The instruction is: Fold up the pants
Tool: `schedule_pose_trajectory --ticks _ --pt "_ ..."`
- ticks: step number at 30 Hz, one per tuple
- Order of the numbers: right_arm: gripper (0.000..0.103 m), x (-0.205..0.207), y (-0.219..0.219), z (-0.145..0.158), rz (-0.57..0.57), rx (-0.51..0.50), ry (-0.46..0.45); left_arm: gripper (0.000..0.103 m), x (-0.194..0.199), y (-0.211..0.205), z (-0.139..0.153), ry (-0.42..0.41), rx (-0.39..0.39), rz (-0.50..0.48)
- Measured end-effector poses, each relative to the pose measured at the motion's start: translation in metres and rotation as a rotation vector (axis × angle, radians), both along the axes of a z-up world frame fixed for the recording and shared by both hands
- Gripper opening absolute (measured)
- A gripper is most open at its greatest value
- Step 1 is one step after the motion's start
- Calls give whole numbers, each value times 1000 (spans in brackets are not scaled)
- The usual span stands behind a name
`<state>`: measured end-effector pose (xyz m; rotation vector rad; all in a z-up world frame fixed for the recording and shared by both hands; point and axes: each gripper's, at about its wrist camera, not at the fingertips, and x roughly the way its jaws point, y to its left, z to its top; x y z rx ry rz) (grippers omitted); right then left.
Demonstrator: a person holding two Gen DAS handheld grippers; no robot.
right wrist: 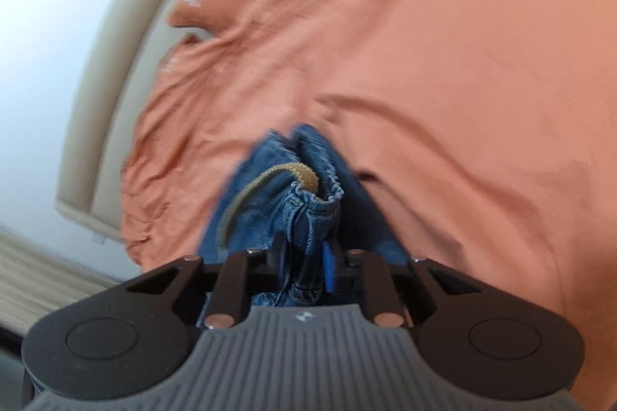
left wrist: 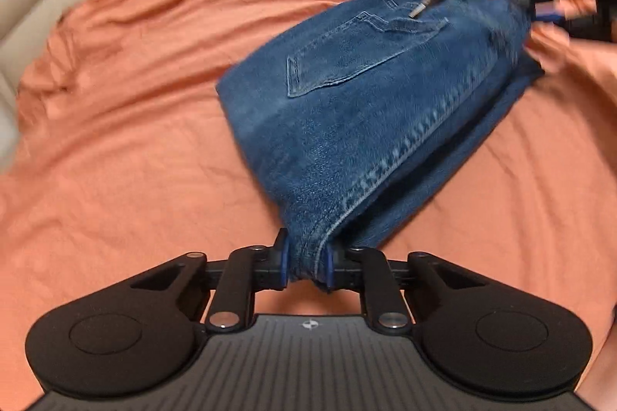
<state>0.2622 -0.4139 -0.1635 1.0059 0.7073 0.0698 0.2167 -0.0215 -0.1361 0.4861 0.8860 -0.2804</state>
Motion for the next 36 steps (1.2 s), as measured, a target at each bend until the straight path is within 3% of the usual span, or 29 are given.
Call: schedule_pose_trajectory --ticks 2,6,11,16,19,21,24,27,31,33,36 --pt "13 -3 5 8 10 -64 -6 16 2 2 -3 37 16 -2" --pt "11 4 0 -24 -9 -51 151 16 7 5 -25 113 16 21" --pt "11 6 -1 -34 -2 -59 167 15 18 21 -33 196 -57 75" --pt "12 7 0 -35 3 -67 172 15 24 27 -28 246 -78 103" --pt "13 6 3 -32 15 -96 167 1 17 23 -29 280 -47 108" --pt "14 5 4 -30 18 -108 167 0 12 25 -29 259 -9 121" --pt "18 -1 2 -27 14 -111 171 0 6 32 -17 232 -16 138" --pt "31 -7 1 -21 14 -160 185 2 2 32 -3 191 0 138" --pt "34 -14 2 -12 18 -220 211 10 -2 28 15 145 10 134" --pt "34 -18 4 -6 20 -307 228 13 -5 24 24 121 13 126" --pt "35 -29 2 4 16 -332 192 13 -7 17 36 87 -3 115"
